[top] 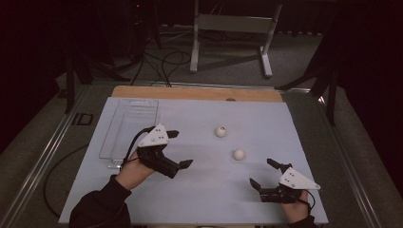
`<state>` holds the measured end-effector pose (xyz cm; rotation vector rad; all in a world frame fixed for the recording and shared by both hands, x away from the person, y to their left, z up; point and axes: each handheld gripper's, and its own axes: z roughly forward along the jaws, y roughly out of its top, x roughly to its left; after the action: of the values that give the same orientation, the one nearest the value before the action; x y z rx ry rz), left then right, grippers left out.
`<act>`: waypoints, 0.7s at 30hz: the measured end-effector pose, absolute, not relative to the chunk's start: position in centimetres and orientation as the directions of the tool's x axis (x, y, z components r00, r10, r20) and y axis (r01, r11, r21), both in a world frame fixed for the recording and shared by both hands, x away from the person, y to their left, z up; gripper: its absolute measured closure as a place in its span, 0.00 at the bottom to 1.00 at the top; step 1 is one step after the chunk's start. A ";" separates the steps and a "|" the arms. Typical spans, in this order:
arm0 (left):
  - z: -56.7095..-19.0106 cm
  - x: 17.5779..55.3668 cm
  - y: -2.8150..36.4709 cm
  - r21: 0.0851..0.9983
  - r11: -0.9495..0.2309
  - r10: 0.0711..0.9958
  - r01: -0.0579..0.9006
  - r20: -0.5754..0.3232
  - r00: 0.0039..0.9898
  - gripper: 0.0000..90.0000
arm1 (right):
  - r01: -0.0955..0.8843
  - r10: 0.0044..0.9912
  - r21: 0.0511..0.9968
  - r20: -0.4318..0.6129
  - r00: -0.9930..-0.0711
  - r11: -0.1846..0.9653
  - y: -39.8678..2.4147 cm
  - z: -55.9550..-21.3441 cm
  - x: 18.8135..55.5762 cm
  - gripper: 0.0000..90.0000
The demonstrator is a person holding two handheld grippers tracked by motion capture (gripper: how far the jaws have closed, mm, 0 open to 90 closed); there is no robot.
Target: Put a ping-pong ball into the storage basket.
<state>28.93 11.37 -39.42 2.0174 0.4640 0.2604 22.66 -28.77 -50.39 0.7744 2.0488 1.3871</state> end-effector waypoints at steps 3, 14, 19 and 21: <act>-39.3 29.3 10.6 0.878 -0.431 0.414 0.207 -0.011 0.910 0.00 | 0.159 0.716 0.939 -0.115 -0.688 0.304 -28.8 -50.4 22.6 0.09; -39.4 30.0 8.3 0.863 -0.457 0.383 0.213 -0.024 0.923 0.00 | 0.162 0.713 0.940 -0.107 -0.693 0.300 -28.8 -50.4 22.7 0.09; -39.5 30.3 7.1 0.856 -0.471 0.371 0.214 -0.027 0.928 0.00 | 0.165 0.710 0.940 -0.103 -0.696 0.298 -28.8 -50.4 22.7 0.09; -39.6 30.6 6.5 0.854 -0.472 0.362 0.218 -0.038 0.931 0.00 | 0.164 0.709 0.941 -0.102 -0.697 0.296 -28.8 -50.4 22.7 0.09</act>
<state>30.56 6.45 -39.63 2.0806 0.4134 0.1804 22.68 -28.78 -50.42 0.7759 2.0586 1.4044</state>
